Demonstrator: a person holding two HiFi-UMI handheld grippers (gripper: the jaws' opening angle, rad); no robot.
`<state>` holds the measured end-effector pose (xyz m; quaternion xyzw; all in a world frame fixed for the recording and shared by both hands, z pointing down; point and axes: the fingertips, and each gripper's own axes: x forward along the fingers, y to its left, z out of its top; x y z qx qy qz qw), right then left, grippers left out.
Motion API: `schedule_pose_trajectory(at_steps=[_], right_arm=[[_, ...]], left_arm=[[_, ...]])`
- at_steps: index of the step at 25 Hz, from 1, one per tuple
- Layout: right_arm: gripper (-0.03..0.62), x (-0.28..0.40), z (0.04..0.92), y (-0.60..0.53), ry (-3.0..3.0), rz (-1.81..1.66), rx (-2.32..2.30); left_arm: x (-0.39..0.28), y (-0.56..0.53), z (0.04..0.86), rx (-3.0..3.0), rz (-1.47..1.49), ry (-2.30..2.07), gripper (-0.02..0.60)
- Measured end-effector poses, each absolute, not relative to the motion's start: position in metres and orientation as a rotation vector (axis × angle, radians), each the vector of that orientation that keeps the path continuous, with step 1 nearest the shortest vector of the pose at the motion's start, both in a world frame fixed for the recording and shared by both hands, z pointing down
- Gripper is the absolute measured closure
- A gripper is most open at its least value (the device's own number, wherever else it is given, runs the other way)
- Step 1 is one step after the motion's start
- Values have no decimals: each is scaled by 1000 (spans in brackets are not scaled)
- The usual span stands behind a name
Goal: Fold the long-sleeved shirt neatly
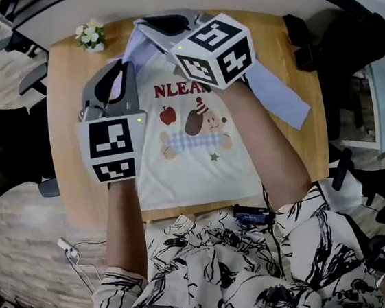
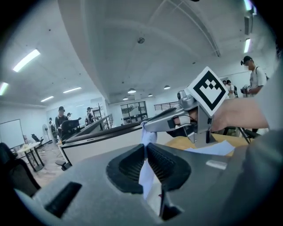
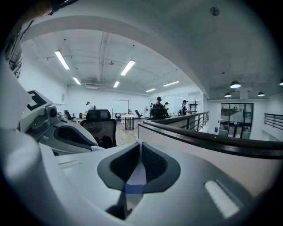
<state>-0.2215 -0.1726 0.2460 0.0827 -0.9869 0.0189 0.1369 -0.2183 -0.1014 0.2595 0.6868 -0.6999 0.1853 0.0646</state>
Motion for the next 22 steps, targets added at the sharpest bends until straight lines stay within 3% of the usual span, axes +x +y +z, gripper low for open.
schedule_pose_trajectory(at_steps=[9,22], right_arm=[[565,-97,339,-232,-2753,92,297],[557,-14,513,-284,-2521,266,283]], left_arm=[[-90,-161,341,2057,686,-2005,549],[0,-212,501,2011,985,-1735,549]])
